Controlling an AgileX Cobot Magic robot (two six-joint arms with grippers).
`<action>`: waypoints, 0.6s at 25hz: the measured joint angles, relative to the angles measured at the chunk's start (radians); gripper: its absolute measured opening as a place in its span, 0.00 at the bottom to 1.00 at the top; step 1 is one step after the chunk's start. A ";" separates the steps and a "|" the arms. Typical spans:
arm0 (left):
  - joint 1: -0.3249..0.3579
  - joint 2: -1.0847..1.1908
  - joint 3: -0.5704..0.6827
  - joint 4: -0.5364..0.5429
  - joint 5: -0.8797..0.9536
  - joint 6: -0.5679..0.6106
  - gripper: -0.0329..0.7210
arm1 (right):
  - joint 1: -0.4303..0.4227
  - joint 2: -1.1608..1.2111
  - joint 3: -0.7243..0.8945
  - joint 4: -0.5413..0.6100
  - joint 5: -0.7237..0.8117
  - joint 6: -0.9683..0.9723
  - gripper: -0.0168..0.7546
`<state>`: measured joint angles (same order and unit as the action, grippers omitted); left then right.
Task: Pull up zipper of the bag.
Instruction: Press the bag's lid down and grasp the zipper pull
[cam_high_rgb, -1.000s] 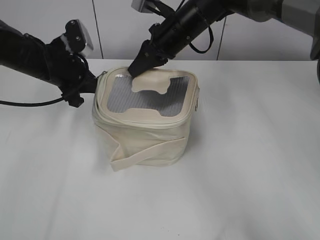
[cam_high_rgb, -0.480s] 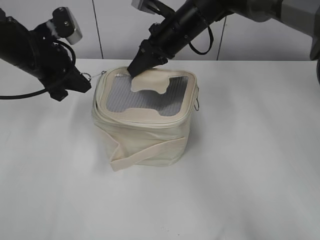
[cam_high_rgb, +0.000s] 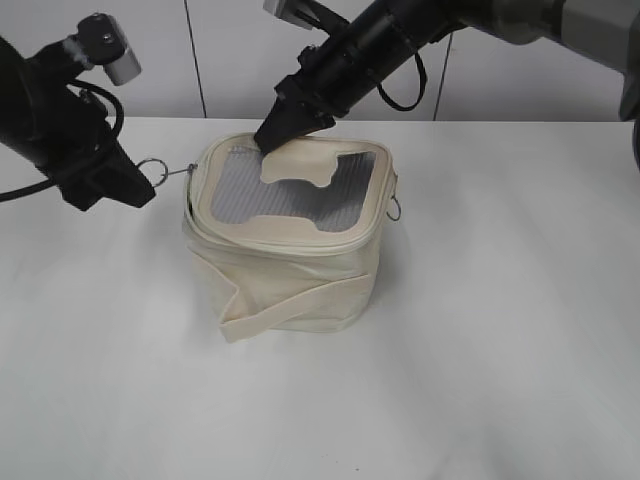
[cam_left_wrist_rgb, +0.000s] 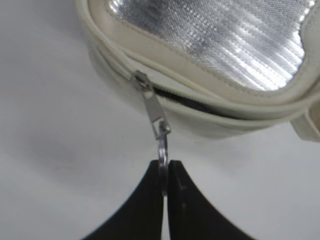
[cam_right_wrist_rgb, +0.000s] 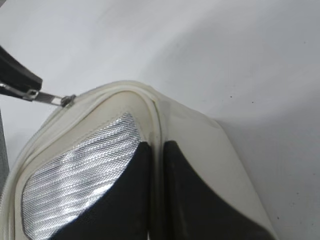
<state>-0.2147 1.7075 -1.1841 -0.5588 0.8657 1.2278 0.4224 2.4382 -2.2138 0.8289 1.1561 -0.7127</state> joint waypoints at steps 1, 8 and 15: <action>-0.003 -0.015 0.016 0.000 0.002 -0.008 0.03 | 0.000 0.000 0.000 0.000 0.000 0.004 0.09; -0.094 -0.114 0.219 -0.036 -0.017 -0.020 0.03 | 0.000 0.000 0.000 0.000 -0.003 0.011 0.08; -0.255 -0.157 0.308 -0.114 -0.122 -0.045 0.03 | 0.000 0.000 0.000 0.000 -0.003 0.017 0.08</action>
<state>-0.4692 1.5508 -0.8765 -0.6723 0.7440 1.1832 0.4224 2.4382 -2.2138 0.8289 1.1533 -0.6959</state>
